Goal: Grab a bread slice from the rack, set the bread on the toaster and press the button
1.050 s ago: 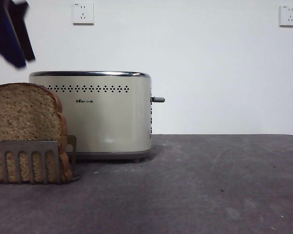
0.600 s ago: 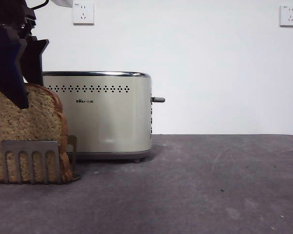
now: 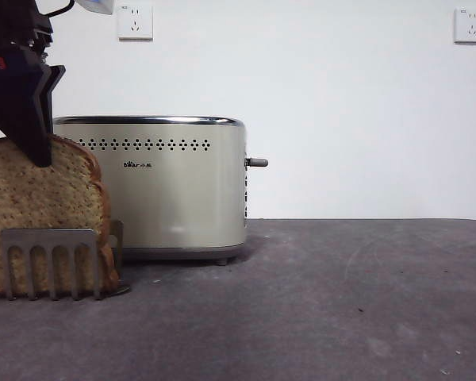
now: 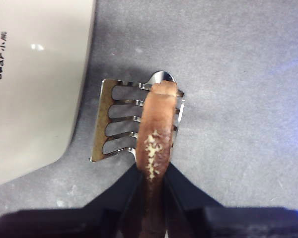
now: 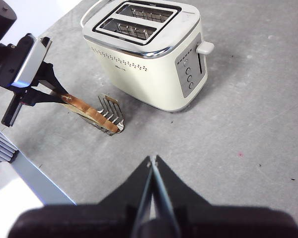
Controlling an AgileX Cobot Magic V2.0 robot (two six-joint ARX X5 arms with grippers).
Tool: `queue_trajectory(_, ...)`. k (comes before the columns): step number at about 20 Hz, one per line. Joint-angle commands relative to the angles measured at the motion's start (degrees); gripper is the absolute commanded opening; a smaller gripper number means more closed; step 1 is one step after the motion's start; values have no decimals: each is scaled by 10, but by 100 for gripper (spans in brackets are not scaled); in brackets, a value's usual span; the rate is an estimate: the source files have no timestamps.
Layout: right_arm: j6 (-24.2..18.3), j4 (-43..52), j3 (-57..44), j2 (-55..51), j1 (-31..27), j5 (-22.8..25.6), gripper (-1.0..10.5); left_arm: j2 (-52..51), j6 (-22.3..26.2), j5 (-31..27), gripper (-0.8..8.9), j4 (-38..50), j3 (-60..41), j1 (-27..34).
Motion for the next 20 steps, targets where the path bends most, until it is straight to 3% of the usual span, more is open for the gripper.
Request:
queue_trajectory(1,-3,0,0,0,1,-1,-12,-17,6,-11,-6,4,1,1)
queue_trajectory(6,-3,1,0,3,1,-1,-12,-54,4,-12,-6,-35,59,-1)
queue_trajectory(12,-3,1,0,12,1,-1,-12,-71,1,-12,-6,-95,236,-19)
queue_trajectory(15,-3,1,0,16,1,-1,-12,-71,35,-14,-7,-62,297,-23)
queue_trajectory(20,-3,0,0,19,1,-1,-12,-30,97,-17,-9,-20,307,-23)
